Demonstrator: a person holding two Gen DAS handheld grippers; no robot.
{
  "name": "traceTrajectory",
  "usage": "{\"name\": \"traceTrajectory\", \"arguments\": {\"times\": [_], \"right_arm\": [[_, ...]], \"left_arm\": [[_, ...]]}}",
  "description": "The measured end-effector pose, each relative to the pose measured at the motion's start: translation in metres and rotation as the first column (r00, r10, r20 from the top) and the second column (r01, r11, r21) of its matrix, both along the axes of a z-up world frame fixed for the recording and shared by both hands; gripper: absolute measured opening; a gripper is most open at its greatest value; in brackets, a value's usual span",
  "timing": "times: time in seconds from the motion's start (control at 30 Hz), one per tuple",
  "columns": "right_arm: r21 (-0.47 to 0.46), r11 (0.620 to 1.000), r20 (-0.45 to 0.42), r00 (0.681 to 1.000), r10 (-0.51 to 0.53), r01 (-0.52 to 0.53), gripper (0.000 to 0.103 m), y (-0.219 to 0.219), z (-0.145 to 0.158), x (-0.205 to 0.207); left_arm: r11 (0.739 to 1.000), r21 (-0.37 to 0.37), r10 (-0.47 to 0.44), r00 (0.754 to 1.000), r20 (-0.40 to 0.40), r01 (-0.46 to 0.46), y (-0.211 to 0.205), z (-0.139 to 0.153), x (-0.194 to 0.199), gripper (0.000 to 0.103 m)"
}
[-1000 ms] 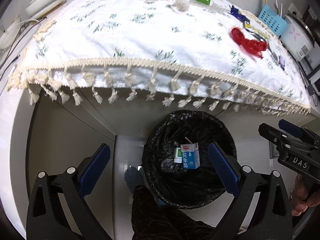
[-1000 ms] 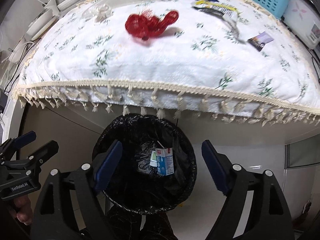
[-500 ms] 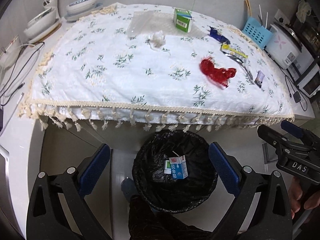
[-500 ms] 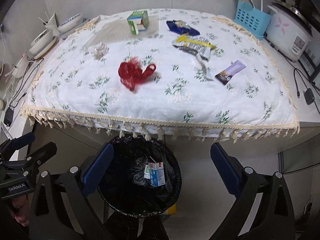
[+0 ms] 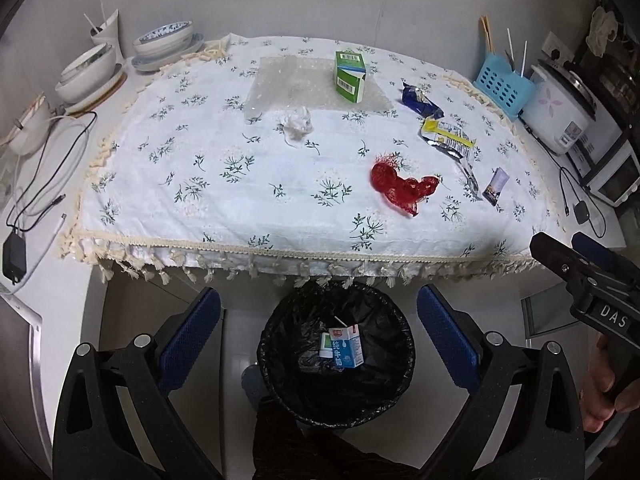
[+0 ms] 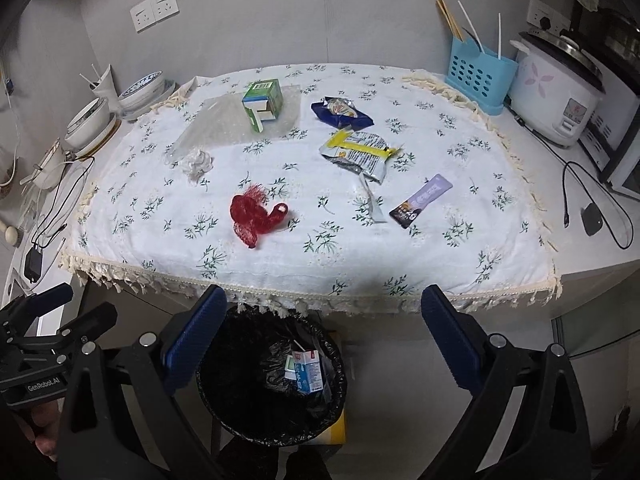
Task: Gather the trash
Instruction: 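Raise both tools from the bin back over the table, then grasp the clear plastic tube with the left tool while the right tool grasps the yellow snack wrapper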
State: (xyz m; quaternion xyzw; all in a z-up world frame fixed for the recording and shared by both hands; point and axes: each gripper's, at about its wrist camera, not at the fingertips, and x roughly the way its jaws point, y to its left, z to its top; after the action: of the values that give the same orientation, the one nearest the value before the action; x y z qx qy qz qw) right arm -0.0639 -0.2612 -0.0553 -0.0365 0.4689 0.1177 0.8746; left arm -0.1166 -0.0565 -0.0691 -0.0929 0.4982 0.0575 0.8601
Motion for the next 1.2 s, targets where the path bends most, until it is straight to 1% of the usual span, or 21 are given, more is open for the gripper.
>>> {"name": "traceTrajectory", "arguments": {"times": [0.2,0.47,0.57,0.73,1.0,1.1,1.2], "right_arm": [[-0.003,1.000,0.015,1.000,-0.026,0.026,0.094,-0.014,0.009,0.018],[-0.014,0.998,-0.004,0.998,-0.057,0.057,0.094,-0.018,0.000,0.049],[-0.019,0.998,-0.007,0.998,-0.067,0.067,0.094,-0.013,-0.004,0.063],[-0.017,0.995,-0.041,0.995,-0.094,0.093,0.094,-0.003,-0.013,0.090],[-0.043,0.993,-0.065,0.991,-0.116,0.113,0.094,0.024,-0.026,0.136],[-0.051,0.990,-0.091,0.986,-0.137,0.132,0.091,0.027,-0.035,0.159],[-0.062,0.986,-0.133,0.978,-0.160,0.153,0.090,0.027,-0.048,0.187]], "left_arm": [[1.000,0.008,-0.008,1.000,0.009,0.008,-0.004,0.014,0.013,0.096],[1.000,0.008,-0.009,1.000,-0.008,0.009,0.015,0.008,0.050,0.096],[1.000,0.005,-0.008,1.000,-0.016,0.008,0.030,0.003,0.071,0.096],[1.000,0.008,-0.009,0.999,-0.038,0.009,0.055,-0.008,0.105,0.094],[1.000,0.007,-0.008,0.997,-0.073,0.009,0.100,-0.024,0.179,0.090],[1.000,0.009,-0.019,0.997,-0.080,0.019,0.111,-0.027,0.207,0.088],[0.999,0.013,-0.035,0.995,-0.092,0.036,0.120,-0.033,0.237,0.085]]}}
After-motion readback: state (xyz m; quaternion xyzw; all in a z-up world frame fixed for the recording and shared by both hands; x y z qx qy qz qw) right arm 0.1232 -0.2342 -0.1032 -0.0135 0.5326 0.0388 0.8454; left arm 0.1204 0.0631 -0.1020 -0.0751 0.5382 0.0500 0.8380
